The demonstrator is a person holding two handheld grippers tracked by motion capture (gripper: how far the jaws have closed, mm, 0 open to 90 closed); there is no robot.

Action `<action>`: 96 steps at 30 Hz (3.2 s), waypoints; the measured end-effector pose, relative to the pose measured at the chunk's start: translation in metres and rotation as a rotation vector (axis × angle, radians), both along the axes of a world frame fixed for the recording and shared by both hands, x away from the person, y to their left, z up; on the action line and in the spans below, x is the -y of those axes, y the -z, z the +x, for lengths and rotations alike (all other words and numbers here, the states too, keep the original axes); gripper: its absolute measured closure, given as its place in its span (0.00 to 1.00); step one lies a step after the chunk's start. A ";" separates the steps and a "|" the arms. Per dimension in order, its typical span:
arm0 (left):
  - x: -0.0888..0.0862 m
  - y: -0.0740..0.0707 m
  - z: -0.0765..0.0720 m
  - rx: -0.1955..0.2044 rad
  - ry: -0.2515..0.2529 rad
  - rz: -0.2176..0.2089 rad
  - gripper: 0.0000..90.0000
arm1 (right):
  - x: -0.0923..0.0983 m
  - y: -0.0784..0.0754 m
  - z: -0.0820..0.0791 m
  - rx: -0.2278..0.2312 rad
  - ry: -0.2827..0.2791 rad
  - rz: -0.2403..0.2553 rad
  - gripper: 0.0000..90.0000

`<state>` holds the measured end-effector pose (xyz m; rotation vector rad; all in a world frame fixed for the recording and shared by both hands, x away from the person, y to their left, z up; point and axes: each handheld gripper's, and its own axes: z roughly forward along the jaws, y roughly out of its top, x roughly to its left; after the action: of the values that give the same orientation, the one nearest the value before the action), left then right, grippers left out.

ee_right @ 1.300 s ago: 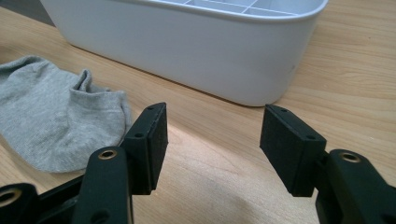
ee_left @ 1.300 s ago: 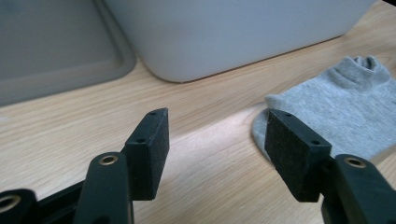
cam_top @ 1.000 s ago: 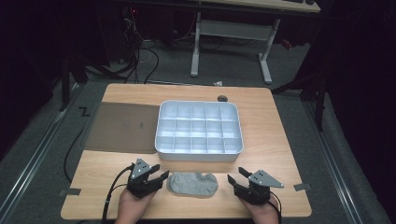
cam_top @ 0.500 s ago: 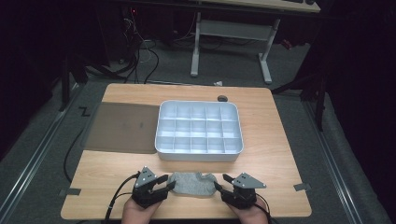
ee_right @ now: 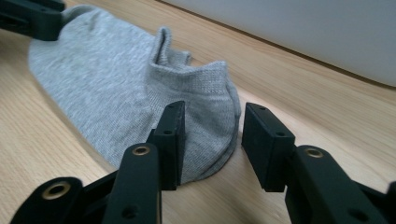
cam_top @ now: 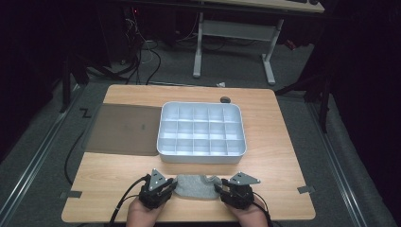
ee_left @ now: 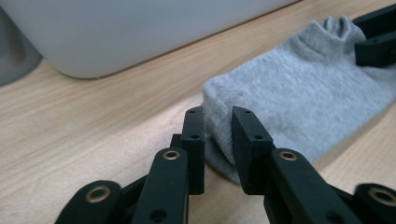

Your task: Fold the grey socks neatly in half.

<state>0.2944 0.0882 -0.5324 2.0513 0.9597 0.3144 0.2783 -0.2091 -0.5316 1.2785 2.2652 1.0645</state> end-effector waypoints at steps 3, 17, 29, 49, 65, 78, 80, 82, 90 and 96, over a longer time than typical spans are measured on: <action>0.012 0.000 -0.002 -0.006 0.036 -0.007 0.84 | 0.010 -0.001 0.000 0.001 0.021 -0.007 0.69; 0.035 0.002 0.000 -0.032 0.085 -0.060 0.78 | 0.049 -0.001 -0.012 -0.028 0.130 0.081 0.57; 0.034 0.003 0.001 -0.060 0.100 -0.065 0.80 | 0.037 0.000 -0.015 -0.024 0.111 0.056 0.69; 0.028 0.002 -0.002 -0.022 0.104 -0.123 0.79 | 0.036 -0.002 -0.016 -0.005 0.081 0.060 0.92; 0.027 0.001 -0.004 0.006 0.097 -0.144 0.81 | 0.047 -0.006 -0.015 0.030 0.110 0.076 0.92; 0.038 0.002 0.001 -0.056 0.124 -0.057 0.88 | 0.046 -0.011 -0.016 0.053 0.109 0.067 0.92; 0.040 0.002 0.002 -0.060 0.133 -0.048 0.89 | 0.048 -0.013 -0.016 0.059 0.109 0.063 0.92; 0.043 0.000 0.005 -0.076 0.145 -0.082 0.89 | 0.051 -0.017 -0.016 0.068 0.119 0.063 0.92; 0.047 0.000 0.004 -0.038 0.172 -0.079 0.89 | 0.051 -0.022 -0.012 0.080 0.141 0.055 0.92; 0.043 0.002 0.003 -0.044 0.148 -0.093 0.88 | 0.049 -0.017 -0.012 0.081 0.130 0.055 0.92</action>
<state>0.2977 0.0449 -0.5342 2.0378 0.8276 0.1437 0.2667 -0.2584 -0.5144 1.3587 2.0772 1.1172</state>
